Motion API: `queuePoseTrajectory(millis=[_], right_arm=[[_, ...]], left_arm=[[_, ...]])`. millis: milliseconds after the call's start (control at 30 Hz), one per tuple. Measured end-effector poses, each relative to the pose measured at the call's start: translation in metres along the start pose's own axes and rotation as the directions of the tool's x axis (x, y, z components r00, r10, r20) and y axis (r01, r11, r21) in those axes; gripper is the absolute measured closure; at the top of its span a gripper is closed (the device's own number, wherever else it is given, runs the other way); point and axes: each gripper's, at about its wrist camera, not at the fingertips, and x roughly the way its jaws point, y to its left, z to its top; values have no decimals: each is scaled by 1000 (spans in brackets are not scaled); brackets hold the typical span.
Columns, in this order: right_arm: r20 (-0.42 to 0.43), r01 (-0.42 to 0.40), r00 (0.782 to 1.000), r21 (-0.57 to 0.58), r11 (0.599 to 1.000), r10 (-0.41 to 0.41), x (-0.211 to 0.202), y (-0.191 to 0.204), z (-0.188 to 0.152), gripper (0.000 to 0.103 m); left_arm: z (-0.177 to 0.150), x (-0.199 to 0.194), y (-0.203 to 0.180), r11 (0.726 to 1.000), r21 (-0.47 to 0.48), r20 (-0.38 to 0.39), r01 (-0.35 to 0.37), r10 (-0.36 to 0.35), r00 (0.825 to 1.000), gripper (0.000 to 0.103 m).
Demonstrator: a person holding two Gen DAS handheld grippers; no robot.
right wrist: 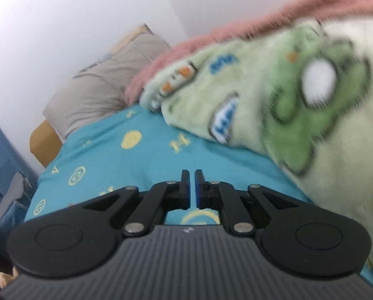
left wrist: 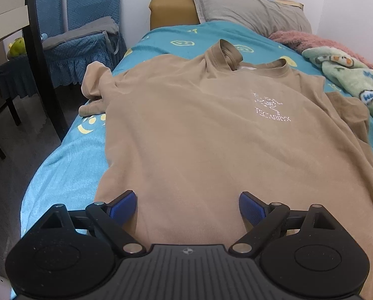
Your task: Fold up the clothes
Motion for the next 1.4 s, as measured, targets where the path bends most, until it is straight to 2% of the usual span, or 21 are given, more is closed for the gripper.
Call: queuePoseTrajectory(millis=[67, 100, 133, 167, 200, 233, 433, 567, 633, 733, 767, 800, 833, 900, 933, 1000, 1167, 1233, 1333, 1367, 1400], right_arm=[[-97, -79, 991, 93, 992, 88, 1, -15, -4, 93], [-123, -106, 985, 129, 986, 121, 2, -16, -9, 85], [-148, -131, 977, 165, 978, 155, 2, -17, -15, 69], [-168, -154, 968, 200, 968, 188, 2, -18, -20, 27], [-174, -170, 962, 232, 958, 212, -1, -17, -26, 3], [-184, -178, 955, 273, 945, 233, -6, -17, -30, 1], [-268, -124, 922, 481, 868, 280, -10, -11, -60, 1], [-297, -130, 919, 390, 912, 258, 9, 5, -77, 0], [-217, -166, 942, 364, 917, 256, 15, 12, -81, 0], [-141, -236, 943, 359, 903, 303, 32, 23, -89, 4], [-123, -252, 943, 346, 904, 310, 36, 28, -91, 19], [-122, -248, 946, 323, 913, 300, 40, 33, -93, 39], [-120, -224, 956, 302, 927, 270, 42, 36, -93, 47], [-94, -183, 971, 287, 940, 218, 45, 37, -90, 83], [-67, -177, 977, 289, 941, 205, 42, 33, -87, 85], [-13, -166, 984, 294, 941, 177, 35, 24, -80, 89], [74, -90, 995, 264, 960, 73, 21, -7, -53, 90], [63, -57, 997, 275, 960, 41, 22, -26, -40, 90], [-5, 14, 1000, 225, 974, -14, 22, -39, -27, 88], [-18, 24, 1000, 205, 978, -21, 21, -41, -24, 86], [-30, 32, 999, 186, 982, -27, 18, -43, -21, 80]], left_arm=[[0, 1, -1, 1000, 6, 1, -5, 5, 1000, 11], [-1, 1, -1, 1000, 9, 1, -8, 8, 1000, 11], [-1, 1, -2, 1000, 12, 2, -11, 11, 1000, 11], [-1, 1, -3, 1000, 14, 3, -13, 13, 1000, 11], [-1, 1, -3, 1000, 13, 3, -14, 13, 1000, 11], [-1, 1, -2, 1000, 11, 3, -12, 12, 1000, 11], [-1, -2, 1, 1000, -21, -3, 7, -7, 1000, 11], [0, -3, 4, 999, -44, -5, 27, -27, 1000, 11], [0, -4, 6, 998, -55, -4, 33, -33, 999, 11], [-1, -3, 4, 998, -53, -2, 32, -32, 999, 10], [-1, -3, 4, 998, -49, -1, 31, -31, 1000, 9], [-1, -2, 3, 998, -46, 0, 31, -31, 1000, 9], [-1, -1, 3, 999, -43, 1, 30, -30, 1000, 9], [-1, 0, 2, 999, -40, 5, 28, -28, 1000, 8], [-1, 1, 2, 999, -38, 6, 27, -26, 1000, 8], [-1, 1, 2, 999, -35, 10, 25, -24, 1000, 8], [-3, 1, 1, 1000, -21, 15, 17, -17, 1000, 8], [-4, 1, 1, 1000, -13, 18, 13, -12, 1000, 8], [-6, 2, 0, 1000, 7, 24, -3, 3, 1000, 8], [-6, 3, -1, 1000, 15, 27, -10, 10, 1000, 8], [-7, 4, -2, 1000, 22, 29, -17, 16, 999, 7]])
